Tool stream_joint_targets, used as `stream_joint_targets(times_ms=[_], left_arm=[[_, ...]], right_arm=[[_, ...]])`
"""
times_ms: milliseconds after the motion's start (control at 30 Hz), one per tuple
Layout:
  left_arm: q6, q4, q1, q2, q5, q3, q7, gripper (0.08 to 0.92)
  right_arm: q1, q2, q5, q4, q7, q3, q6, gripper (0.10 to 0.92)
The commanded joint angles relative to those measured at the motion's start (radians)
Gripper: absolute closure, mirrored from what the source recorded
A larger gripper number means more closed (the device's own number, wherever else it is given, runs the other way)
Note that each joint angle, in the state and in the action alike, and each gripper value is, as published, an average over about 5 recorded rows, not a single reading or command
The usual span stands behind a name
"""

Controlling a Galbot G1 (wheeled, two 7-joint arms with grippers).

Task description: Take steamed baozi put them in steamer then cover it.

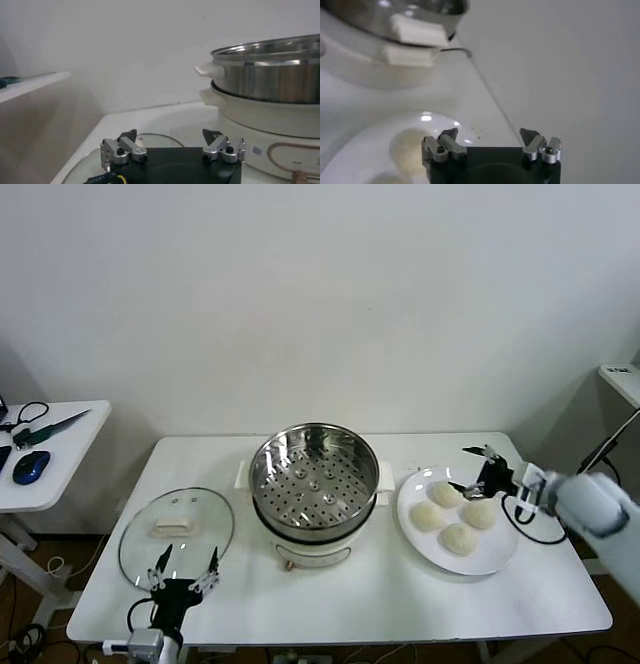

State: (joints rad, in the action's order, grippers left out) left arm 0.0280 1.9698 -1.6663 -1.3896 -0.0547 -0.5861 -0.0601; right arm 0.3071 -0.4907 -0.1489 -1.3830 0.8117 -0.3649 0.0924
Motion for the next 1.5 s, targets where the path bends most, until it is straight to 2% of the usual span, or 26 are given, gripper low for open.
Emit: stream_joint_targets(times_ms=[33,300,733,1267,1500], left_arm=[[-0.01,-0.003,0.003,-0.004,0.003,0.002,0.001,0.177],[-0.015,-0.019,0.017,-0.002,0.004,0.002,0.005,0.177],[-0.01,-0.019,0.016,-0.001,-0.012,-0.003,0.008,0.177],[-0.015,-0.028,0.012,0.0,-0.015,0.0,0.01,0.177],[-0.016,-0.029,0.009,-0.001,-0.015,0.002,0.01,0.177]], right_arm=[[-0.742,0.07,0.027,0.215,0.321,-0.776,-0.104,0.203],[-0.757,-0.105,-0.13,0.3,0.307,-0.927,0.0,0.203],[-0.613,-0.351,-0.056,0.502,0.21,-0.85,0.037,0.203],[-0.5,-0.457,-0.02,0.637,0.182,-0.763,0.0,0.203],[-0.46,-0.484,0.042,0.698,0.149,-0.714,-0.018,0.203]])
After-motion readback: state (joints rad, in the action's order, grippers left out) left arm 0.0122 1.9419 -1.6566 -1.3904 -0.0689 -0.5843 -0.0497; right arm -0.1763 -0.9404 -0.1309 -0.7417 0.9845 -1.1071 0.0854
